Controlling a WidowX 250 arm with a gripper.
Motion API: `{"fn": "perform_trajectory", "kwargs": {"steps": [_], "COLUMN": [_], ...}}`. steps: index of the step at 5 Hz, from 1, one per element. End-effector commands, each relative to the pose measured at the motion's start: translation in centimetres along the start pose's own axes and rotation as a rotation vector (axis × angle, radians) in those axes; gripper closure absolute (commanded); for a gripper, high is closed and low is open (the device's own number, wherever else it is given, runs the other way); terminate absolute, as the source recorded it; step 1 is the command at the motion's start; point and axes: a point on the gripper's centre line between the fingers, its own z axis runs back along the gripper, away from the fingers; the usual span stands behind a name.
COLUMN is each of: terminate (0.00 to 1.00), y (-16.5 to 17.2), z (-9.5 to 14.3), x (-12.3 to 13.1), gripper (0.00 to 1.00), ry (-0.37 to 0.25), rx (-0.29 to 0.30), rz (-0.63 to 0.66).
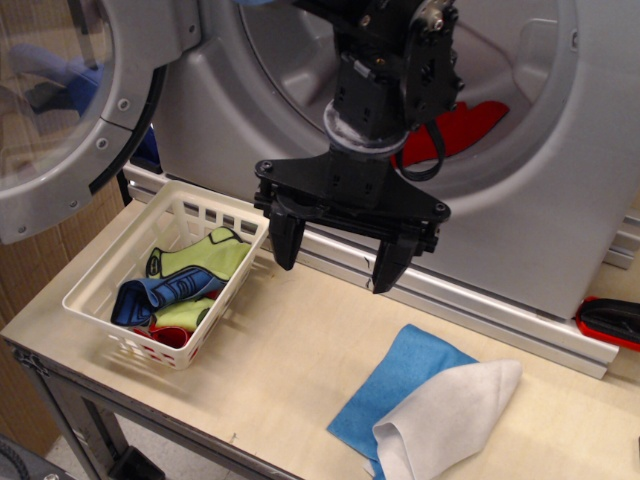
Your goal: Take clothes out of laundry machine
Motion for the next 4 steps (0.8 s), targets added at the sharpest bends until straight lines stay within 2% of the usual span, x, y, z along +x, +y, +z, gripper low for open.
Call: {"fn": "perform_trajectory", "kwargs": {"steps": [1, 2, 3, 4], "terminate": [0.00, 0.00, 0.00, 0.00], "y": [0.0, 0.3, 0.2, 0.2], "z": [0.0, -1.1, -1.8, -2.4], "x": [0.0, 2.0, 4.2, 6.3], "gripper": [0.00, 0.00, 0.00, 0.00], "ry": [0.000, -0.024, -0.063, -0.146], "rx": [0.000, -0.026, -0.034, -0.046], "rz": [0.000, 0.072, 0.089, 0.099]}}
